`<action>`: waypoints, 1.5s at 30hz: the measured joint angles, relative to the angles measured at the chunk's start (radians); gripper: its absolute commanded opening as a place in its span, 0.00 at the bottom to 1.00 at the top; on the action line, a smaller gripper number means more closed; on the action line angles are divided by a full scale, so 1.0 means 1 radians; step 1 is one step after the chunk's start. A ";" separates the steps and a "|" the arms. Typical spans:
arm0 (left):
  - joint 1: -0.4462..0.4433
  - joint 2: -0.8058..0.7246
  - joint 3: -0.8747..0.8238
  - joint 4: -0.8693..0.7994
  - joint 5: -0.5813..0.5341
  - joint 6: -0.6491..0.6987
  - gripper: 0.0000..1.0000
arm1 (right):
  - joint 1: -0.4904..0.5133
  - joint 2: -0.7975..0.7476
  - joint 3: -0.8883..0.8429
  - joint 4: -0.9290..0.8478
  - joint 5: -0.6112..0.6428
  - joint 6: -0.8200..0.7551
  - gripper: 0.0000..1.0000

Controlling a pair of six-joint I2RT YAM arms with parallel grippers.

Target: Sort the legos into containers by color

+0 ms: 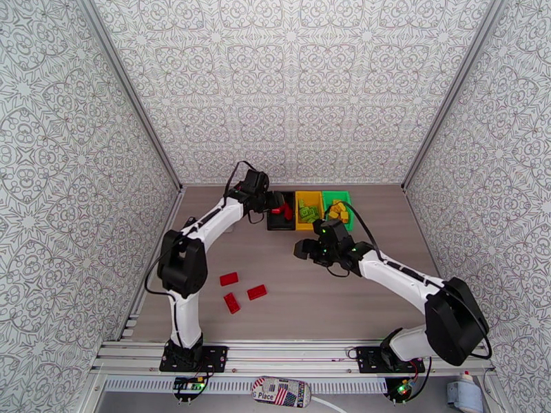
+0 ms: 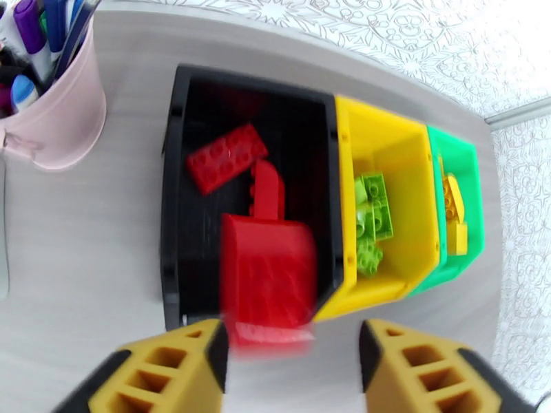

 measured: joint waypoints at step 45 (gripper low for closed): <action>-0.383 -0.636 -0.993 -0.142 -0.266 -0.372 0.97 | 0.117 0.083 0.005 -0.039 0.019 -0.075 0.91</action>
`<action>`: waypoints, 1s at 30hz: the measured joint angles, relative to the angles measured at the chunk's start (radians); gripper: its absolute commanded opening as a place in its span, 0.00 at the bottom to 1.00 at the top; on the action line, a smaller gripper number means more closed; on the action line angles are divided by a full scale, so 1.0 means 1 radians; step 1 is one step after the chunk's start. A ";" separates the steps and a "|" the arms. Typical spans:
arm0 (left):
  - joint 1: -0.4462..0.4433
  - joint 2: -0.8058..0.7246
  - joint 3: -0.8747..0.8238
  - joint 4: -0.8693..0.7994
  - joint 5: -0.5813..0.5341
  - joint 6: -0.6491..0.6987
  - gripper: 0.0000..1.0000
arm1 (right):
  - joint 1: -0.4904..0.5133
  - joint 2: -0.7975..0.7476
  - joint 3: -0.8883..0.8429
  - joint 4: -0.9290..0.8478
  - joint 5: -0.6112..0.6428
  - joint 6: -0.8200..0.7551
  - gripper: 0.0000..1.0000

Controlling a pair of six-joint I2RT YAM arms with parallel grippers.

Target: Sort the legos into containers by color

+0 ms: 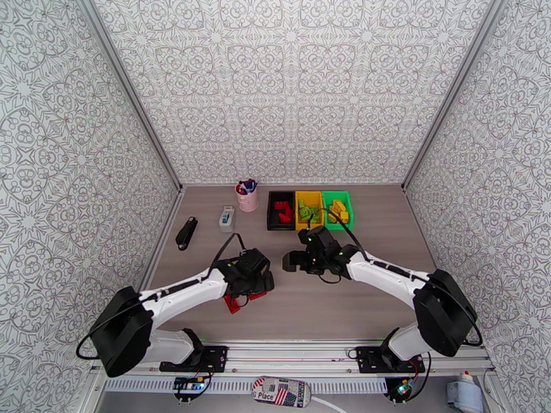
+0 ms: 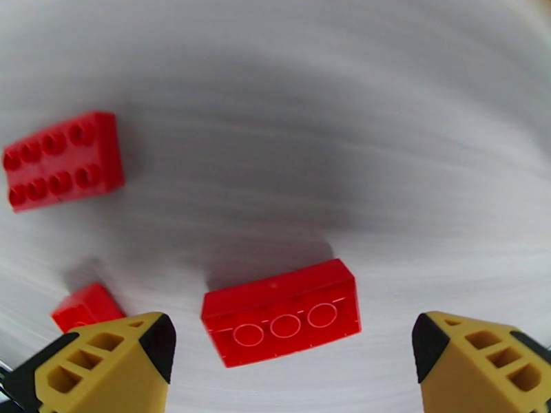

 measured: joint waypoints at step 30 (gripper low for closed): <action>-0.045 0.168 0.047 0.009 -0.032 -0.017 0.63 | -0.002 -0.052 -0.065 -0.005 0.026 0.001 0.89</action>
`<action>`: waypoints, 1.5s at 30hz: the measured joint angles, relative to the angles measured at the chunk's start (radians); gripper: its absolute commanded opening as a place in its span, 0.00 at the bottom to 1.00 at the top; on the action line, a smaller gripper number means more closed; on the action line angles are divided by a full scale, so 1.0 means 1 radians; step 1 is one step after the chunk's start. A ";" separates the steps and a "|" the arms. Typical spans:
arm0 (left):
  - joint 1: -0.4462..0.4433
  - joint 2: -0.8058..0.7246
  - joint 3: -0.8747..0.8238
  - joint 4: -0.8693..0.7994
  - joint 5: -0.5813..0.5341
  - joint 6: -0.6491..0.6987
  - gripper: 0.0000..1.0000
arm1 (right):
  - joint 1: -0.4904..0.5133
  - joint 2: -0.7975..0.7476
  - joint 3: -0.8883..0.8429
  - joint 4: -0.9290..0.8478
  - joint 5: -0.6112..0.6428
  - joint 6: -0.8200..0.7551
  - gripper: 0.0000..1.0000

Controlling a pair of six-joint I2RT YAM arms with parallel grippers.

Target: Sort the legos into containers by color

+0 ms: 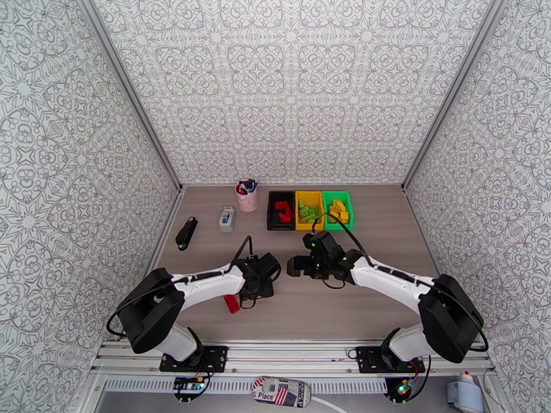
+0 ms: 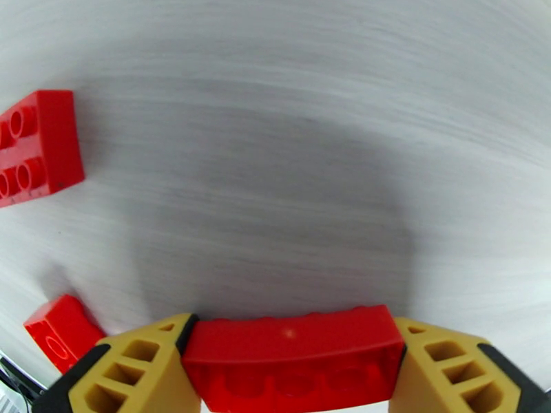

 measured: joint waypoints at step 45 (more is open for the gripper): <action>0.458 0.455 0.958 0.093 0.356 0.348 0.88 | -0.216 -0.090 -0.007 0.184 -0.261 0.097 0.86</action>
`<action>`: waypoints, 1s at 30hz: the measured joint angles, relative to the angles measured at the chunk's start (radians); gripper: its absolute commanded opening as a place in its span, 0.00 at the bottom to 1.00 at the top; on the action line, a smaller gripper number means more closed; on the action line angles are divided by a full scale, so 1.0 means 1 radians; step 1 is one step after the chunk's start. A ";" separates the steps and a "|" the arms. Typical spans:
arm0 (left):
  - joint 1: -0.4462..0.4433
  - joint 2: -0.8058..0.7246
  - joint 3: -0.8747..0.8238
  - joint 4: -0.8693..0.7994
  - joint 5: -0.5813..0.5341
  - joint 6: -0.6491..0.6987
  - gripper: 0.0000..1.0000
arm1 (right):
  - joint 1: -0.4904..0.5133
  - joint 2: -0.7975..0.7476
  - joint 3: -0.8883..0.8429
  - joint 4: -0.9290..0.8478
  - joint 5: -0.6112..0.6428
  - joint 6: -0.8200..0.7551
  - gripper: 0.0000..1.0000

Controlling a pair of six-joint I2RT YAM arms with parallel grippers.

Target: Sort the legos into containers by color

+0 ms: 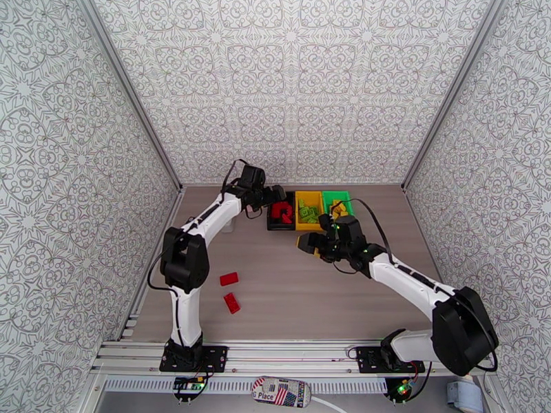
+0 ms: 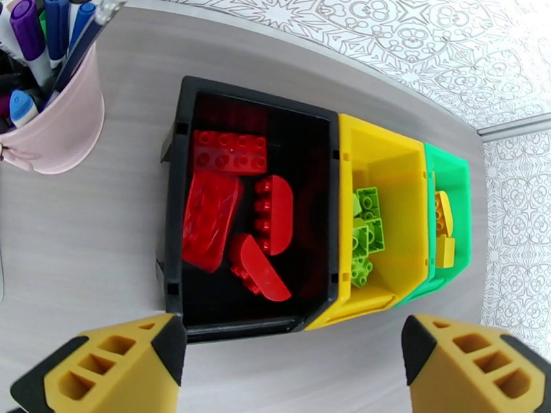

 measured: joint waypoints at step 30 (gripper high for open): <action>0.028 -0.772 -0.984 -0.148 -0.318 -0.035 0.99 | 0.252 0.253 0.249 -0.137 0.153 -0.071 0.86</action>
